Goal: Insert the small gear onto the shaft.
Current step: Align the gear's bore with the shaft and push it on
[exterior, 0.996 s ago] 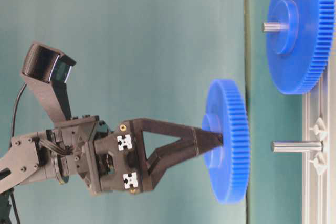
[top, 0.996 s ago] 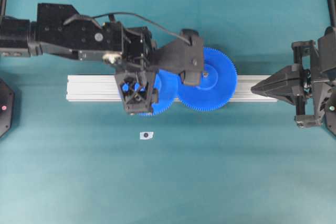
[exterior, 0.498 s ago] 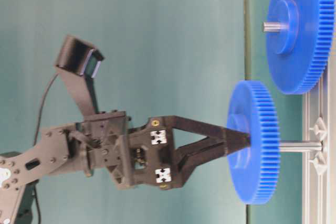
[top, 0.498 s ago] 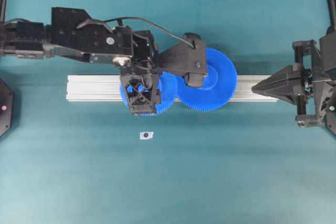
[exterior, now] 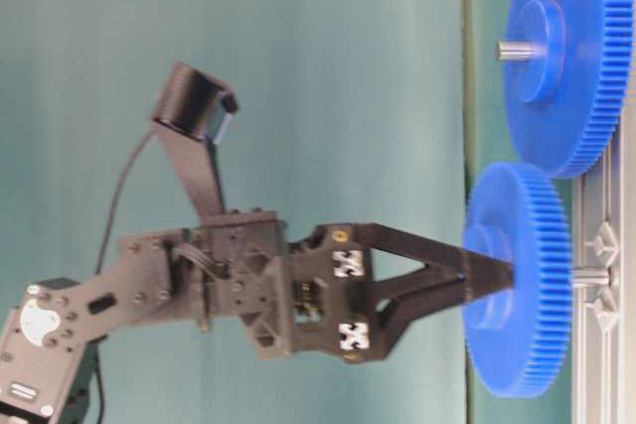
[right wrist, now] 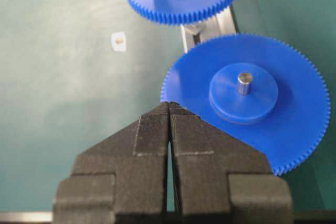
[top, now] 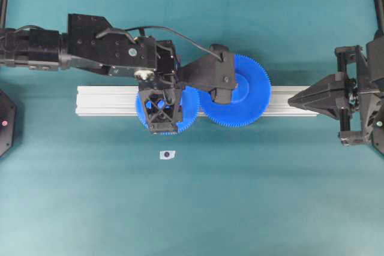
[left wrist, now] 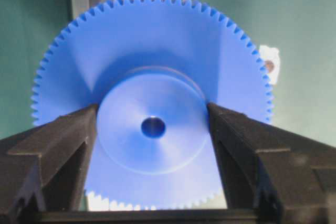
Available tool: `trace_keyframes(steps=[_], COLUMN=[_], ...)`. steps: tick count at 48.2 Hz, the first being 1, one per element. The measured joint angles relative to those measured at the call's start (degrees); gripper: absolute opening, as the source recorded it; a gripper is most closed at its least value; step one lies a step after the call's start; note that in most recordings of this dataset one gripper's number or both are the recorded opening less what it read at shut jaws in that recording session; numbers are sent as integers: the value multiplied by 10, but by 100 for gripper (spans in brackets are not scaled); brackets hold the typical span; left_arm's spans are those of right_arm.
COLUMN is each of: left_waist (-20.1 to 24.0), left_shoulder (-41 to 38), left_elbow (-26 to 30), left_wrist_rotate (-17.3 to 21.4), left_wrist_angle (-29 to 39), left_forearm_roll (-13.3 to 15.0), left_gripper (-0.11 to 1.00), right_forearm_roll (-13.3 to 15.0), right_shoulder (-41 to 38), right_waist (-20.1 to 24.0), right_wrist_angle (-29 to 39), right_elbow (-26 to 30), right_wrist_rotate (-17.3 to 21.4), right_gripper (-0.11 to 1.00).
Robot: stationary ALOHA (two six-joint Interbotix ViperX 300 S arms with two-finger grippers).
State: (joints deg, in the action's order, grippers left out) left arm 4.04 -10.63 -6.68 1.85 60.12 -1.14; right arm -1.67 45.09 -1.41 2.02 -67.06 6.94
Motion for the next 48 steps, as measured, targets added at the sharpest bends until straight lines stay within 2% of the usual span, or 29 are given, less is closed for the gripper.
trace_keyframes(steps=[11, 34, 48], left_waist=[0, 23, 24], left_shoulder=[9, 11, 11], left_elbow=[-20, -25, -27], left_wrist_rotate=[1, 25, 25], left_wrist_angle=[-20, -22, -21], left_forearm_roll=[0, 0, 1], left_gripper=[70, 70, 70], right_forearm_roll=[0, 1, 0], right_shoulder=[0, 0, 0], right_waist=[0, 0, 0], right_wrist_angle=[2, 4, 4], right_elbow=[0, 1, 0], right_wrist_rotate=[0, 0, 0], right_gripper=[0, 0, 0])
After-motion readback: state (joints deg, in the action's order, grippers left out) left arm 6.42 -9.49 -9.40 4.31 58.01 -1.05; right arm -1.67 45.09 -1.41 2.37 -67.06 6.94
